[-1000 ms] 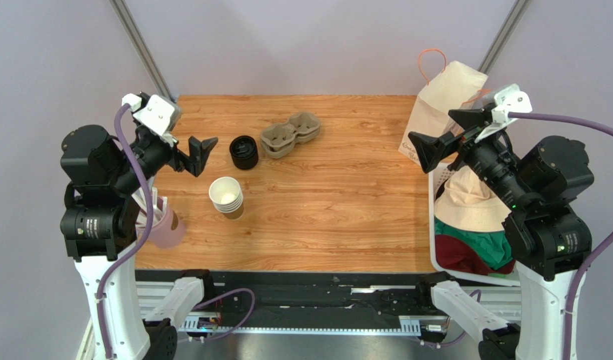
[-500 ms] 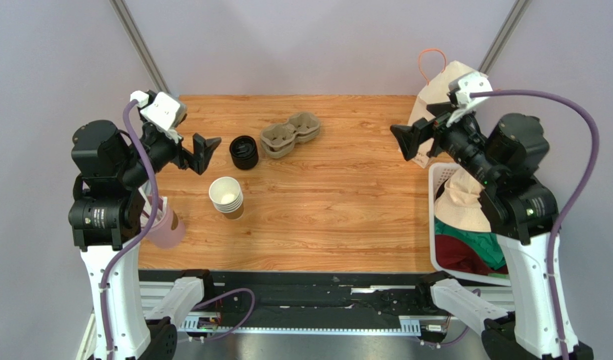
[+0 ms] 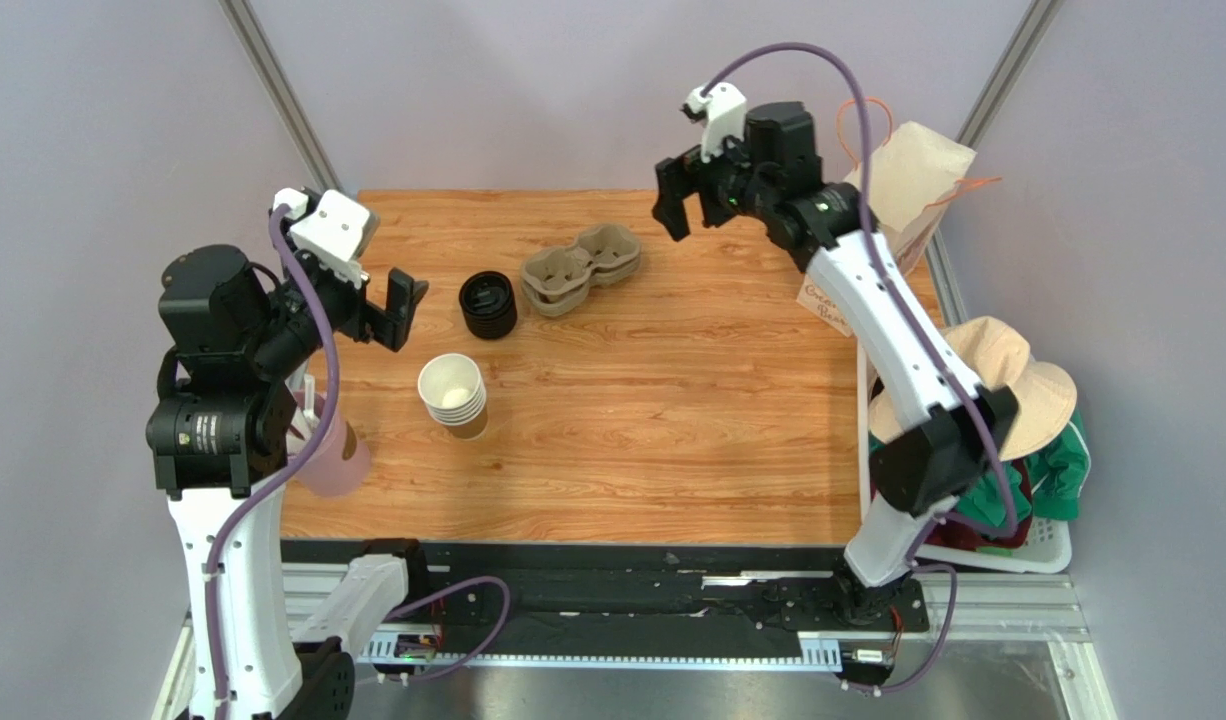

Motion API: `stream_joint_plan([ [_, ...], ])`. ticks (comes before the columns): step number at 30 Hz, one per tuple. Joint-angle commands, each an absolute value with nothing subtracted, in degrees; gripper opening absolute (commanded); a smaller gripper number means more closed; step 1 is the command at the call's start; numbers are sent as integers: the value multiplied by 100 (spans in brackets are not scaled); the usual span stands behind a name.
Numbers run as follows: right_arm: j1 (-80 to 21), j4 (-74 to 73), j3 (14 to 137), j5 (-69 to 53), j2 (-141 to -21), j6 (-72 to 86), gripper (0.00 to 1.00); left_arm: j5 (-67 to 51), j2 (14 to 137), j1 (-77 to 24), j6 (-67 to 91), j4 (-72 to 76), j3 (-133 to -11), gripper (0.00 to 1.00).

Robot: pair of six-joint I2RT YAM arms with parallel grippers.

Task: Pack the takeout coffee

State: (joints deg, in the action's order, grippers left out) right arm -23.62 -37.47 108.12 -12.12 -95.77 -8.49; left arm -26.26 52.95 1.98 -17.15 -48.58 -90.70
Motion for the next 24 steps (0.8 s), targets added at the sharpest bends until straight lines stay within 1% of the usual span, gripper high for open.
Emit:
stream_joint_plan([
  [1, -2426, -3034, 11574, -1405, -10622, -845, 98, -1638, 4975, 228, -2232, -5273, -8869, 99],
  [3, -2434, -2726, 11925, -1598, -11028, -713, 98, -1154, 4782, 220, -2329, -5457, -8763, 99],
  [4, -2469, -2699, 12101, -1634, -11500, -651, 98, -1047, 4720, 220, -2373, -5519, -8658, 99],
  [5, -2505, -2707, 12320, -1635, -11757, -650, 98, -976, 4607, 220, -2417, -5624, -8605, 99],
  [6, -2531, -2794, 12888, -1609, -12021, -668, 98, -932, 4553, 220, -2434, -5668, -8544, 99],
  [7, -2618, -2838, 13146, -1574, -12528, -677, 98, -862, 4483, 228, -2443, -5712, -8421, 99],
  [10, -2768, -2830, 13920, -1521, -13303, -721, 98, -800, 4263, 220, -2312, -5757, -8088, 99],
  [11, -2821, -2778, 13983, -1451, -13420, -808, 98, -791, 4167, 220, -2277, -5713, -7999, 99],
  [15, -3067, -2075, 13598, -1169, -13667, -993, 98, -835, 4034, 290, -2250, -5704, -7551, 99],
  [17, -3094, -1899, 13544, -1064, -13790, -950, 98, -826, 4034, 343, -2233, -5722, -7515, 99],
  [24, -3094, -1933, 13693, -1063, -14299, -773, 98, -1221, 4148, 545, -2109, -5739, -7681, 98],
])
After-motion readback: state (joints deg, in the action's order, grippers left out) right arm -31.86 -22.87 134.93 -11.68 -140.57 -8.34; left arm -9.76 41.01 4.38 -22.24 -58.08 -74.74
